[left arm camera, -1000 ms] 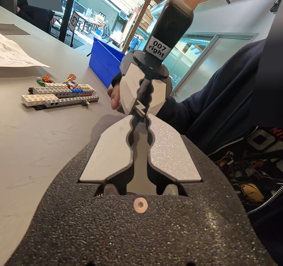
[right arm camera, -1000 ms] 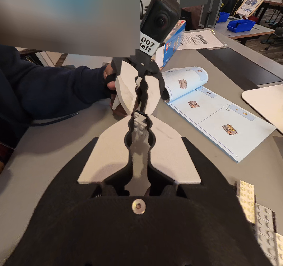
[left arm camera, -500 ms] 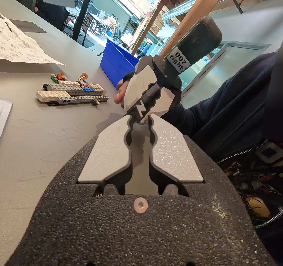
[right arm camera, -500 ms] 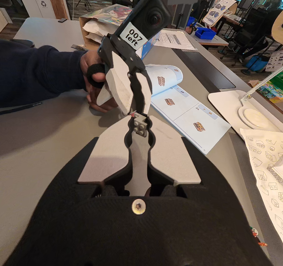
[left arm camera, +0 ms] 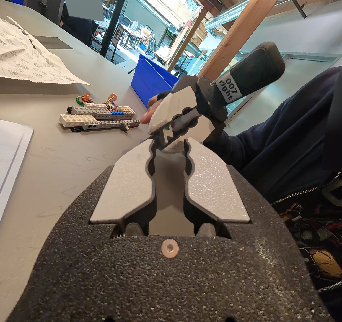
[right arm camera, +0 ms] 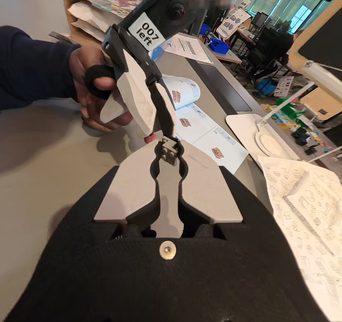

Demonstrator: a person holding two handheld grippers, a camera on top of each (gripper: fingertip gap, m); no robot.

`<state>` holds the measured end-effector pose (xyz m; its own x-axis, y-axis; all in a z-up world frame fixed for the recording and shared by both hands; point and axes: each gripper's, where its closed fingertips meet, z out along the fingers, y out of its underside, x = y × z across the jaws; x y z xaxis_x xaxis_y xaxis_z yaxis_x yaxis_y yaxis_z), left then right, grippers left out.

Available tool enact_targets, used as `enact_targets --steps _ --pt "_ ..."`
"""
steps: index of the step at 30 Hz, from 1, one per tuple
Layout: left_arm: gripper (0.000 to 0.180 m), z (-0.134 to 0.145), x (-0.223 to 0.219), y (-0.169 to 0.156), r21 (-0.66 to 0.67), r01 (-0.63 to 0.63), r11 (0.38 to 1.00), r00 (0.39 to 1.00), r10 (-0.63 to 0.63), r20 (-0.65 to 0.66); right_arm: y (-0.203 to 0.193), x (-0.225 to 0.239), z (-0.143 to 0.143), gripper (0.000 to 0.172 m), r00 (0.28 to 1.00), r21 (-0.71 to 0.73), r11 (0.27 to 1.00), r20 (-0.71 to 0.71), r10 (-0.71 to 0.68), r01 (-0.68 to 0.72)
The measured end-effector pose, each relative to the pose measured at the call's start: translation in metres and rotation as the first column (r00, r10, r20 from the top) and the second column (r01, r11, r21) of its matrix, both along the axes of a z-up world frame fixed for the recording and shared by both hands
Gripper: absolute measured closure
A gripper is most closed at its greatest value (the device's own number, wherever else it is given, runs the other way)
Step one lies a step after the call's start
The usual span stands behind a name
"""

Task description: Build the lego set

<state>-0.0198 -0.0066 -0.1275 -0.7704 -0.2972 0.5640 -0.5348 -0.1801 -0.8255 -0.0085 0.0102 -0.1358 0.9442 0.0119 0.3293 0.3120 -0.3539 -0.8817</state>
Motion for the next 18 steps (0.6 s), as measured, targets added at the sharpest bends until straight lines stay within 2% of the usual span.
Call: enact_targets --steps 7,18 --pt "0.151 -0.0024 0.0014 0.0013 0.031 -0.014 0.999 1.0 0.014 0.013 -0.0002 0.0027 -0.0035 0.157 0.993 -0.027 0.999 0.115 -0.02 0.023" --pt "0.151 -0.0013 0.0002 -0.0002 0.048 -0.015 0.999 0.999 0.013 0.046 0.004 0.0029 -0.0005 0.156 0.997 0.036 0.999 0.067 -0.035 0.033"
